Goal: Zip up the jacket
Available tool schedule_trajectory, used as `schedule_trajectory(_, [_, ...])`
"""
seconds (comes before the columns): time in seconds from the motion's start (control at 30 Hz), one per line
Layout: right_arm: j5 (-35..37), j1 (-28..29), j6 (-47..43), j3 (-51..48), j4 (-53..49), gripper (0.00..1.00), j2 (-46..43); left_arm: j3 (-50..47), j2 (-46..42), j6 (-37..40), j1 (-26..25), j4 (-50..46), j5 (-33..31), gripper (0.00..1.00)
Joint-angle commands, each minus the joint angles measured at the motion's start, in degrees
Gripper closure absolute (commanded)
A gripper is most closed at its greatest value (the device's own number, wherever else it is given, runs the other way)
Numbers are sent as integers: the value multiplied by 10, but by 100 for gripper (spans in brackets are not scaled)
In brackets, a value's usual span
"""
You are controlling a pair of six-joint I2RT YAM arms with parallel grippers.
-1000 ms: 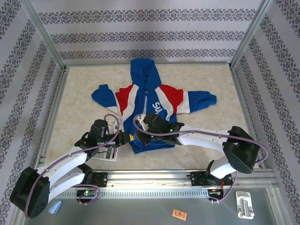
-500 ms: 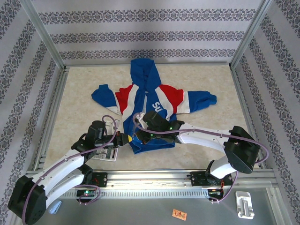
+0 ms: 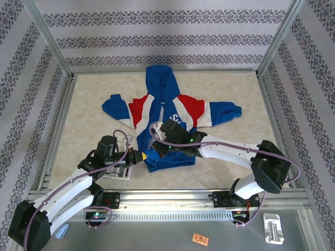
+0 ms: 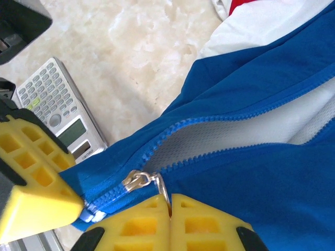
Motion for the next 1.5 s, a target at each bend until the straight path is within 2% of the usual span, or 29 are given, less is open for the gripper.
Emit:
schedule_trajectory(0.0, [52, -22, -14, 20, 2, 100, 4, 4, -7, 12, 5, -52, 28, 100])
schedule_trajectory(1.47, [20, -161, -111, 113, -24, 100, 83, 28, -36, 27, 4, -111, 34, 100])
